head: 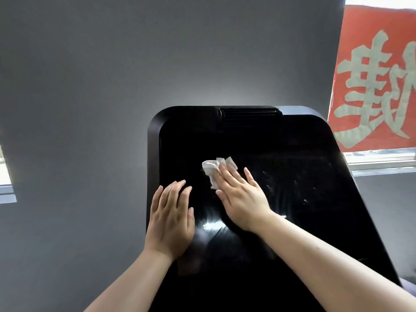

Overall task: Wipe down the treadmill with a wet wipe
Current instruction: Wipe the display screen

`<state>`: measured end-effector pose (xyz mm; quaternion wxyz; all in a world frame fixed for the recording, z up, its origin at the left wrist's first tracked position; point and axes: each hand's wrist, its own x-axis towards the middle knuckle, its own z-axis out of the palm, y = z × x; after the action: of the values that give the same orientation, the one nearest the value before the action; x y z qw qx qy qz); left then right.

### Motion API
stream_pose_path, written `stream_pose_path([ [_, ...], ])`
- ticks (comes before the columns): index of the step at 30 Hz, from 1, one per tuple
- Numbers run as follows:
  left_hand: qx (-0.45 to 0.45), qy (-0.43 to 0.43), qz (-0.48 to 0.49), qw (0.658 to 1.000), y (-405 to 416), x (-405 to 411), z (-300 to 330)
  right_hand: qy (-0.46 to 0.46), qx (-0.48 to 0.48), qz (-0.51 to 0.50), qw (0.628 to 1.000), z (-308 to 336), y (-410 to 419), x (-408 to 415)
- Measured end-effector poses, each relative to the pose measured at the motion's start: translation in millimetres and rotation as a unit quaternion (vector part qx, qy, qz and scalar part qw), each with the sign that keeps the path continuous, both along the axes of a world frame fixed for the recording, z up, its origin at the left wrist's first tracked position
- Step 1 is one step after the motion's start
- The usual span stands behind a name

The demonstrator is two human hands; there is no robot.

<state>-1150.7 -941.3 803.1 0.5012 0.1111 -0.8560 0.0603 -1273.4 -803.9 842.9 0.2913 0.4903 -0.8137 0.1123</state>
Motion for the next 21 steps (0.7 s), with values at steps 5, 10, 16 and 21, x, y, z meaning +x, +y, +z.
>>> stream_pose_path([
  [5,0.006,0.000,-0.003,1.000,0,-1,0,-0.099,-0.061,-0.169,0.979,31,40,-66],
  [10,0.001,-0.011,0.003,1.000,0,-1,0,-0.057,-0.066,-0.081,0.993,-2,-8,-3],
  [16,-0.003,-0.007,-0.008,1.000,-1,0,-1,0.031,0.006,-0.082,0.996,-15,37,-18],
  [21,-0.002,-0.007,-0.004,1.000,-1,-1,0,-0.144,-0.107,-0.179,0.967,11,36,-40],
])
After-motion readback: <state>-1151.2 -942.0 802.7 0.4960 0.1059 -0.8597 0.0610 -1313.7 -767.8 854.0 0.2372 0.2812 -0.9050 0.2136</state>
